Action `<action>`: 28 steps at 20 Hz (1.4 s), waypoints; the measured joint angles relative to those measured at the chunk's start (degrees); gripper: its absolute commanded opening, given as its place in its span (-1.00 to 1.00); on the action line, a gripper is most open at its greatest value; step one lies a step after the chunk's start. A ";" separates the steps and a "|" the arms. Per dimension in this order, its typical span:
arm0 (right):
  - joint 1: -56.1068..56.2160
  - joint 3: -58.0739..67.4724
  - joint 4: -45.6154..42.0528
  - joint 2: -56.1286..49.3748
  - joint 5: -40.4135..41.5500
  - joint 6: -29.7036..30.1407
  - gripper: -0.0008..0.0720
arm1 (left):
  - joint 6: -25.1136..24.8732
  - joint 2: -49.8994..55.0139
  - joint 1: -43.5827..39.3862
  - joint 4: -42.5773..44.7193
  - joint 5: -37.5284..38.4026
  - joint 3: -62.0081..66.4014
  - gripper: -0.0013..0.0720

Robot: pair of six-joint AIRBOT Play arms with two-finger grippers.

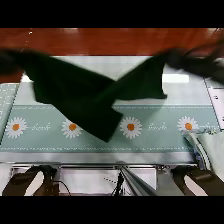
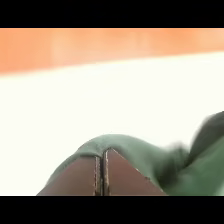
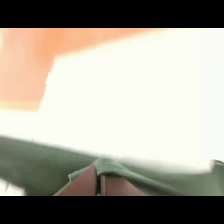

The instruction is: Fold the shirts.

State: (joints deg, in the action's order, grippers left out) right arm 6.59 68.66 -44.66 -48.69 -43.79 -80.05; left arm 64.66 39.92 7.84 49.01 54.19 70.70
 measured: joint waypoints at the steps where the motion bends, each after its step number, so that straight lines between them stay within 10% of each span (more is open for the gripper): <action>1: -2.45 6.10 -2.71 1.88 -0.02 -0.87 -0.89 | -0.02 -0.52 0.96 0.37 -0.44 6.29 -0.91; 7: -13.31 36.70 -20.46 6.80 -6.43 -7.93 -0.89 | 5.81 -1.62 3.26 2.34 3.34 36.06 -0.92; 16: -16.31 49.22 -33.07 8.26 -44.83 -13.73 -0.89 | 21.05 -4.11 3.65 17.68 34.93 52.72 -0.92; 22: -16.48 43.19 -37.68 7.93 -58.95 -12.63 -0.90 | 22.84 -3.39 3.85 21.99 48.09 42.53 -0.91; 28: -16.48 22.12 -37.66 -0.31 -59.34 -8.90 -0.90 | 18.91 2.08 3.89 22.27 44.68 16.11 -0.91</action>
State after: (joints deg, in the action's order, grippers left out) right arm -9.89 90.78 -82.32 -48.99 -103.13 -88.95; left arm 83.57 42.00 11.73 71.29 98.87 86.80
